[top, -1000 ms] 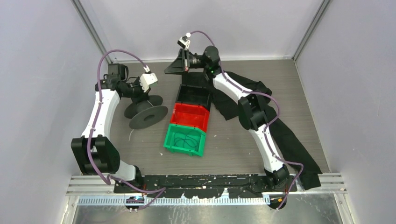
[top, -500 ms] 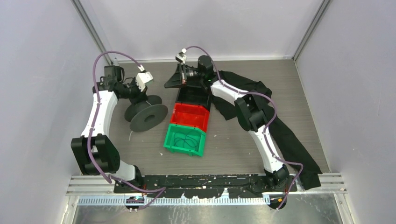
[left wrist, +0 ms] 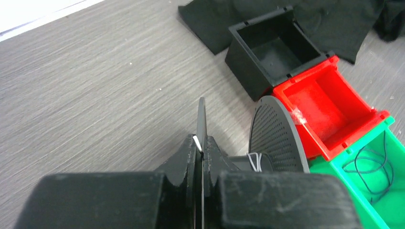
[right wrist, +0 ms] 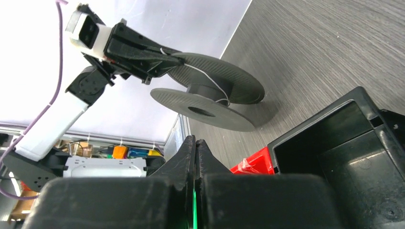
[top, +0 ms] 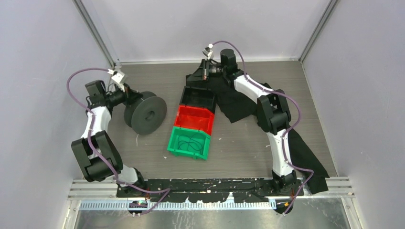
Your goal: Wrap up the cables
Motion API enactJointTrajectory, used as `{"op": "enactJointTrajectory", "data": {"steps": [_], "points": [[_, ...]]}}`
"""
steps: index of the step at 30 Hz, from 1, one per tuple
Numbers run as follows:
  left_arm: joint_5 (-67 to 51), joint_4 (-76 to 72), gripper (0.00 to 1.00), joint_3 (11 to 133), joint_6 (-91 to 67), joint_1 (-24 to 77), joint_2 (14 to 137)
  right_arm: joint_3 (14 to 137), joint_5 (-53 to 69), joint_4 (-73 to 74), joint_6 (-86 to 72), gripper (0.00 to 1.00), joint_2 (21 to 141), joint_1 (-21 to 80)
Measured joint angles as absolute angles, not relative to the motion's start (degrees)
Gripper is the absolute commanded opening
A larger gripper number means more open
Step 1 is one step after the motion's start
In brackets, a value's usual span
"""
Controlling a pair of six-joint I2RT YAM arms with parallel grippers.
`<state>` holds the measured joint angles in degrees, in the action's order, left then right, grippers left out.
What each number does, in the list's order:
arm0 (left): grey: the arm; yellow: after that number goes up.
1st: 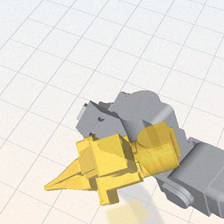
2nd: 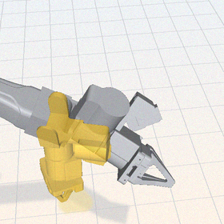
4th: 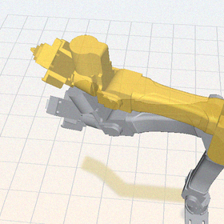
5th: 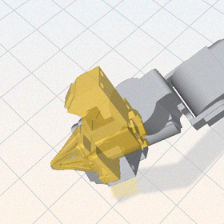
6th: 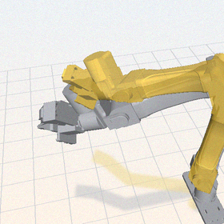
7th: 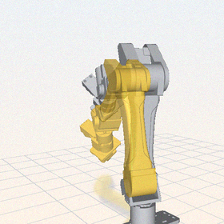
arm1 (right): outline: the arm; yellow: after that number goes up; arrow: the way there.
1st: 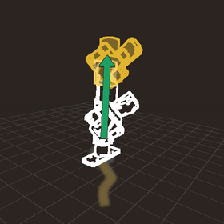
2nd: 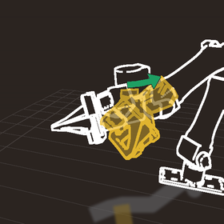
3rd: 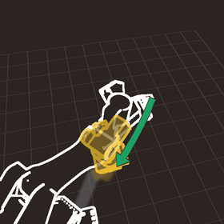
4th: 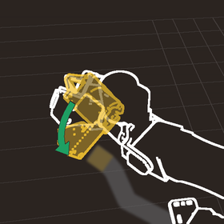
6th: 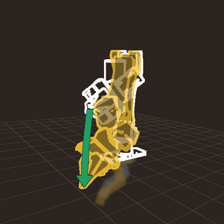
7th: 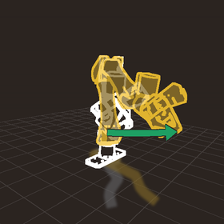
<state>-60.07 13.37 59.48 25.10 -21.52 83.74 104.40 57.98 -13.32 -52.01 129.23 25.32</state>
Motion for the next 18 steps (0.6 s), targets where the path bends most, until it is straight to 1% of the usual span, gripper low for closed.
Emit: {"op": "enactJointTrajectory", "data": {"steps": [3,6,14,18], "points": [[-62.3,3.3,0.0,56.1,16.6,-23.6,84.6,104.3,57.7,-11.6,-49.8,0.0,127.9,25.5],[-63.6,-5.0,0.0,54.7,7.1,-25.7,88.2,104.1,57.7,-10.7,-48.8,0.01,127.7,25.6],[-65.6,-16.4,0.0,54.2,-16.4,-28.9,103.2,103.2,57.5,-8.4,-47.8,0.01,127.7,25.4],[-65.3,-23.2,0.0,49.8,-24.1,-29.1,105.1,103.2,57.4,-8.2,-47.5,0.0,127.7,25.3]]}}
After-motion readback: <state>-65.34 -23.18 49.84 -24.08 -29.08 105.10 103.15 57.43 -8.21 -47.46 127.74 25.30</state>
